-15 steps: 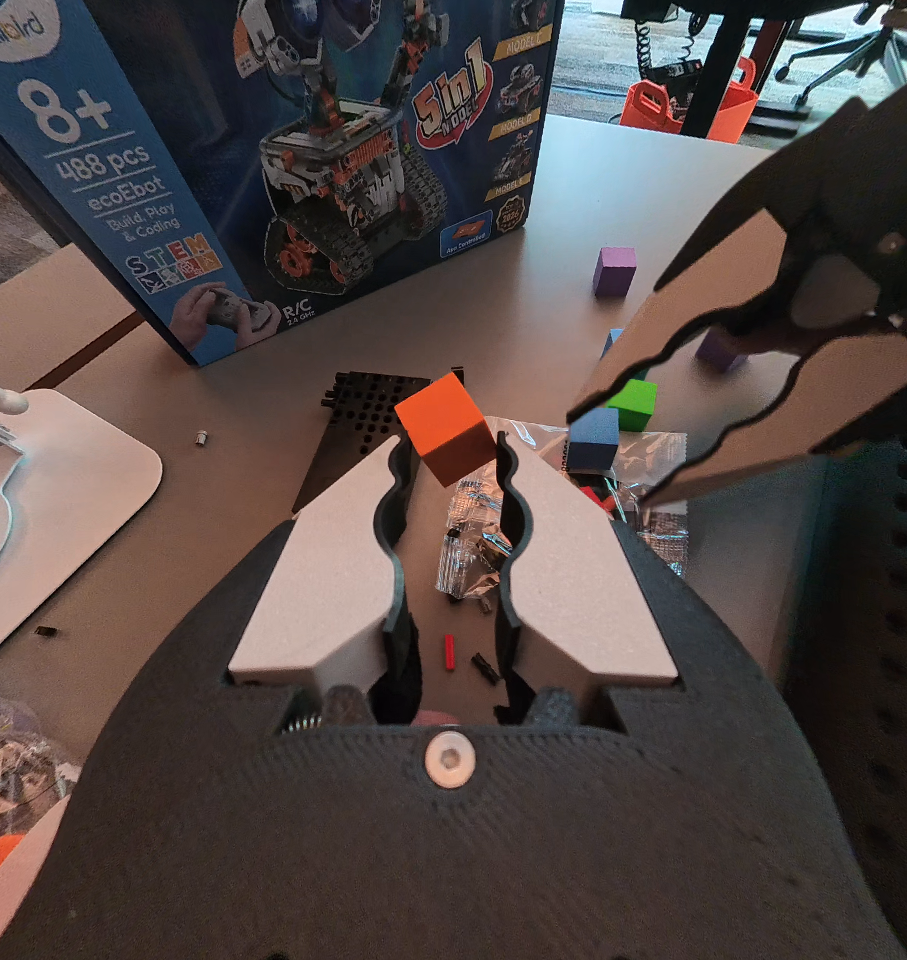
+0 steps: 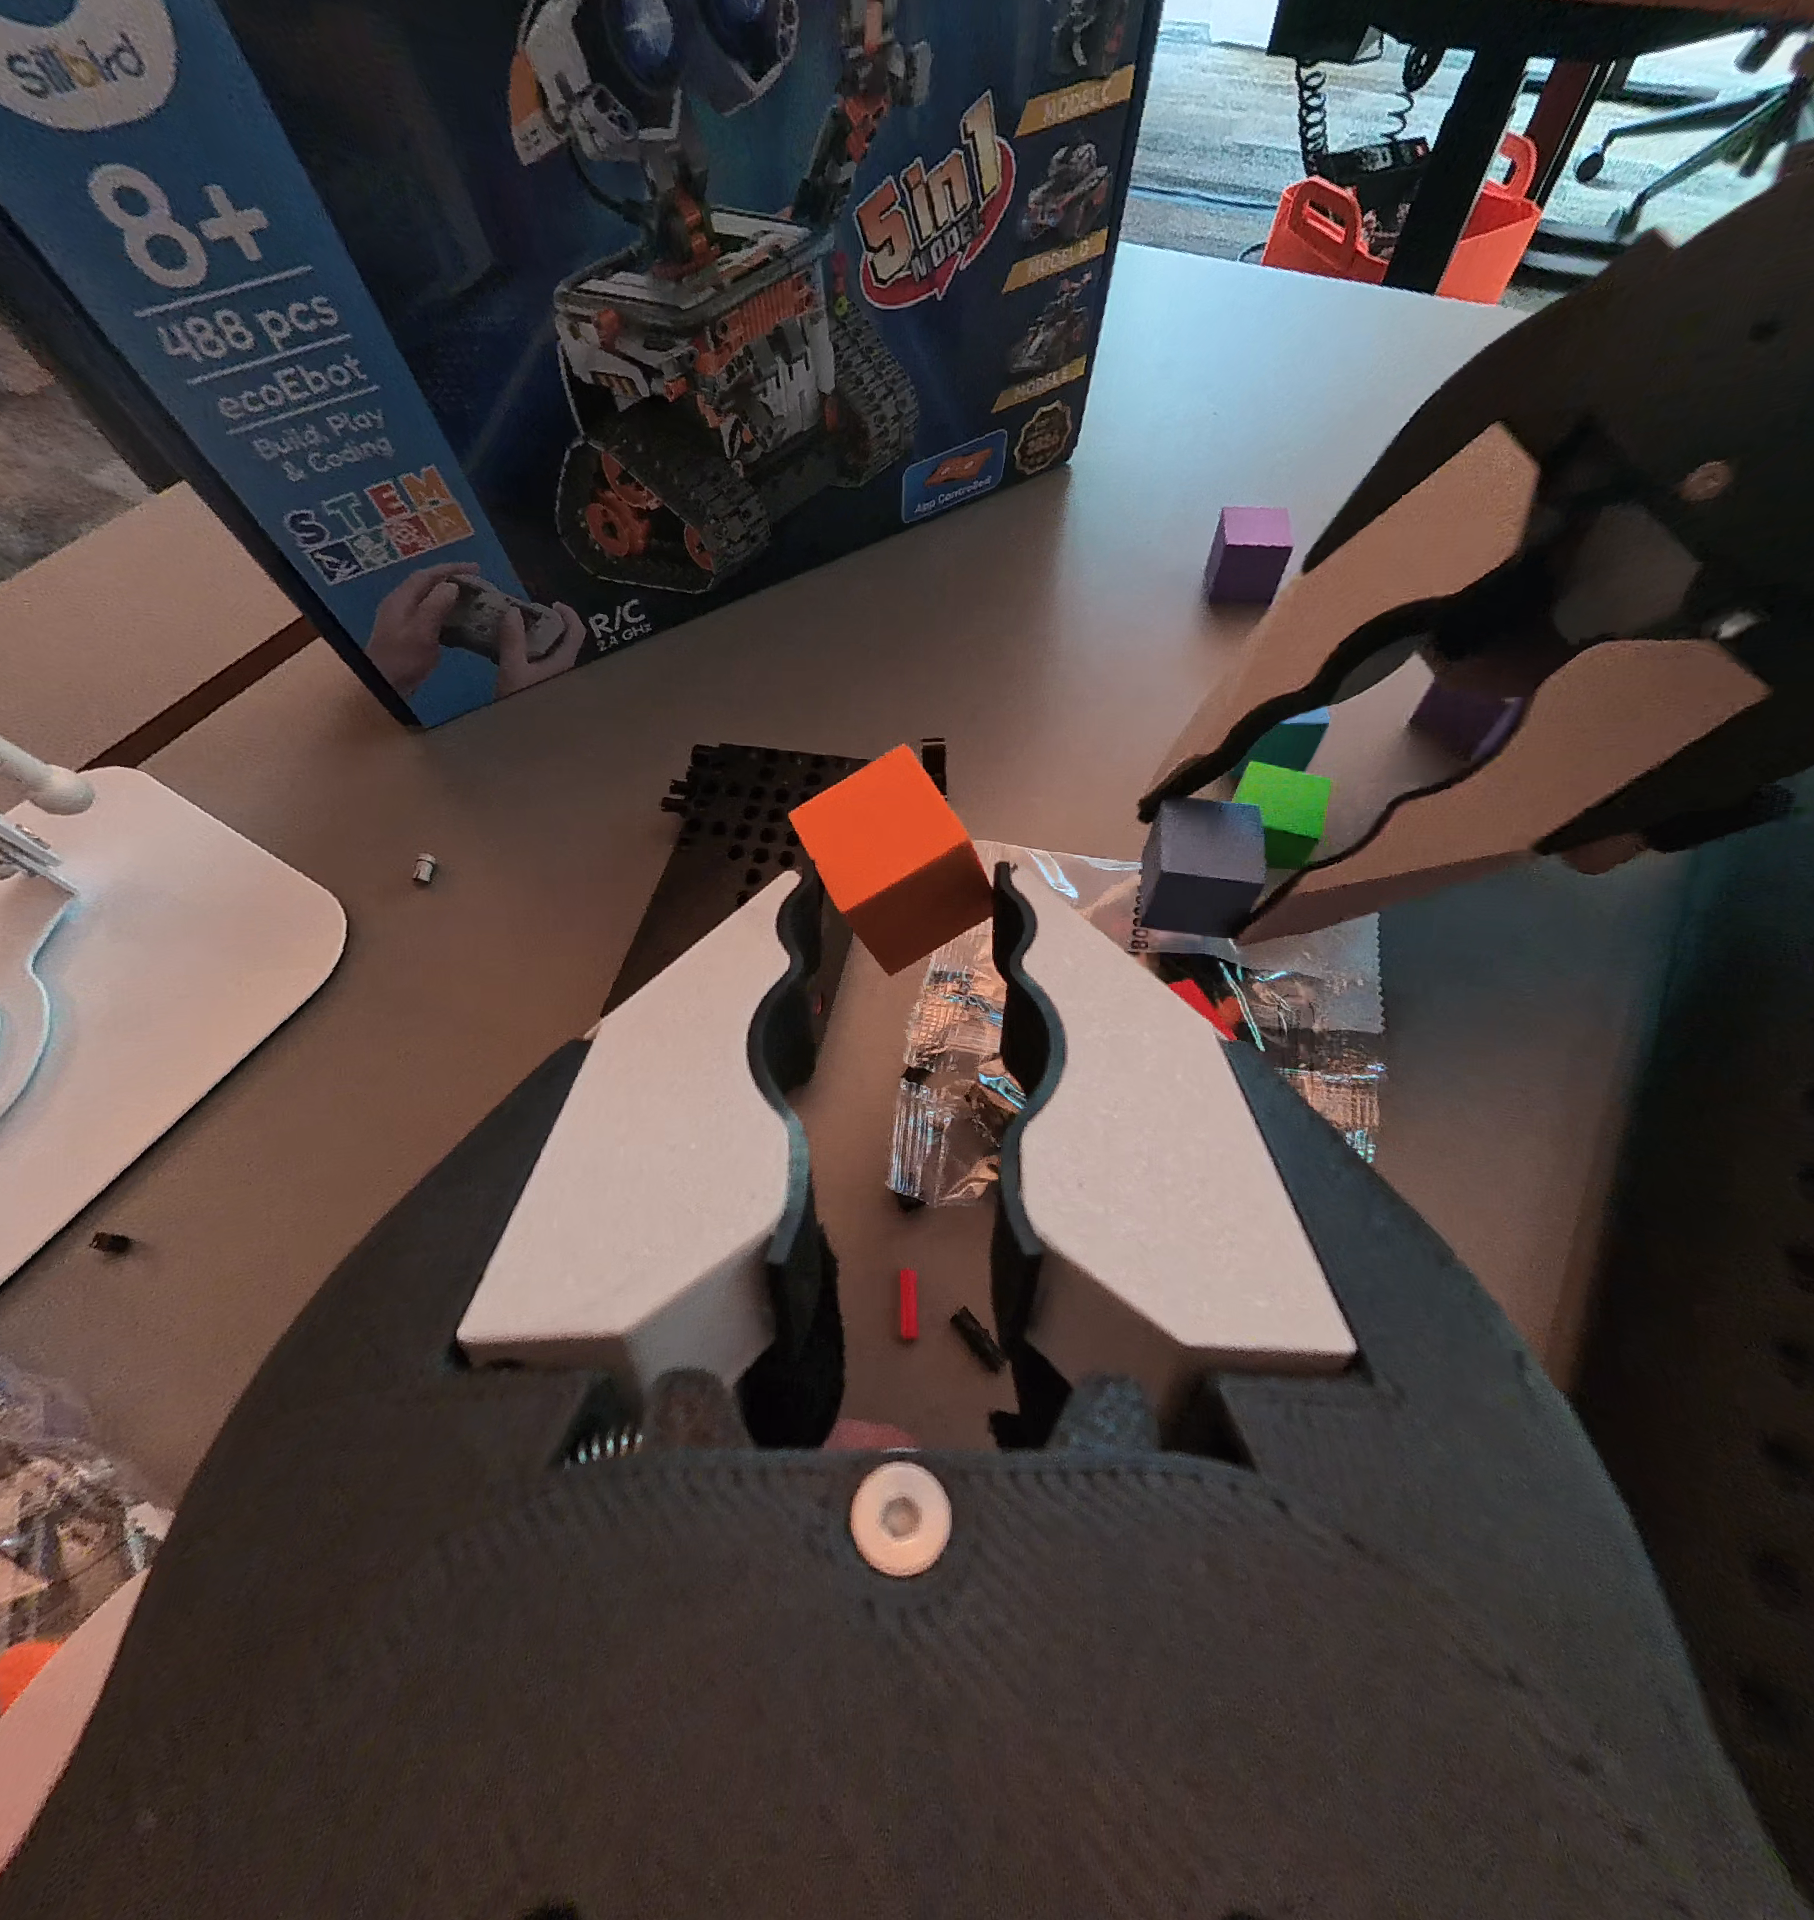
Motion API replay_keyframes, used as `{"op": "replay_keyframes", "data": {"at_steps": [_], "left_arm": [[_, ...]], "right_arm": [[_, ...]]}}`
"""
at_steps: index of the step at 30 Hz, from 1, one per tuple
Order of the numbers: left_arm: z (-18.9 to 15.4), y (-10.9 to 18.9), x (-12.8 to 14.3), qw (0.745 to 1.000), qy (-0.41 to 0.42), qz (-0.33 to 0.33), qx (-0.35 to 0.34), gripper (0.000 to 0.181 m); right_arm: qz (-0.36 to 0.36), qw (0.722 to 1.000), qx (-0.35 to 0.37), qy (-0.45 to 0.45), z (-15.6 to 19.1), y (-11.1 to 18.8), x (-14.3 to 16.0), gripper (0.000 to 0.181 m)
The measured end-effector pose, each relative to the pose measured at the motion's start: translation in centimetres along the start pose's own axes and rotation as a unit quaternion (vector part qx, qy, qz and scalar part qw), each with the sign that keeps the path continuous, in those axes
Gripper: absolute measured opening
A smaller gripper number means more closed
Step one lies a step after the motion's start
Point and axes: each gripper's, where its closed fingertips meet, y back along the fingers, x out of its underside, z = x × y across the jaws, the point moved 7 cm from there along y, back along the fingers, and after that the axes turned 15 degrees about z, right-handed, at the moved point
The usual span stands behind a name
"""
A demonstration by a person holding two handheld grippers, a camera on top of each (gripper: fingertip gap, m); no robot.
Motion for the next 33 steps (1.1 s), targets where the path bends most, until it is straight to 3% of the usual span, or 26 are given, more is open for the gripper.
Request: {"op": "replay_keyframes", "data": {"at_steps": [4,7,13,19,28,33], "left_arm": [[0.3,0.0,0.1,1.0,0.008,0.001,-0.005,0.031],[0.3,0.0,0.1,1.0,0.01,0.001,-0.005,0.03],[0.5,-0.1,0.3,1.0,0.012,0.003,-0.005,0.031],[0.5,0.1,0.2,1.0,0.014,0.0,-0.004,0.03],[0.4,-0.1,0.4,1.0,0.015,0.006,-0.002,0.031],[0.4,-0.2,0.4,1.0,0.015,0.008,0.001,0.031]], "right_arm": [[-0.056,0.997,-0.041,0.027,1.8,1.3,-2.4,0.036],[-0.042,0.997,-0.055,0.047,2.9,0.3,-3.6,0.035],[0.011,0.997,-0.03,0.067,3.2,-0.9,-4.0,0.031],[0.004,0.998,-0.037,0.052,2.2,0.3,-4.1,0.031],[0.046,0.995,-0.075,0.042,2.0,-1.3,-3.3,0.037],[0.028,0.996,-0.083,0.035,2.0,-0.9,-3.4,0.043]]}}
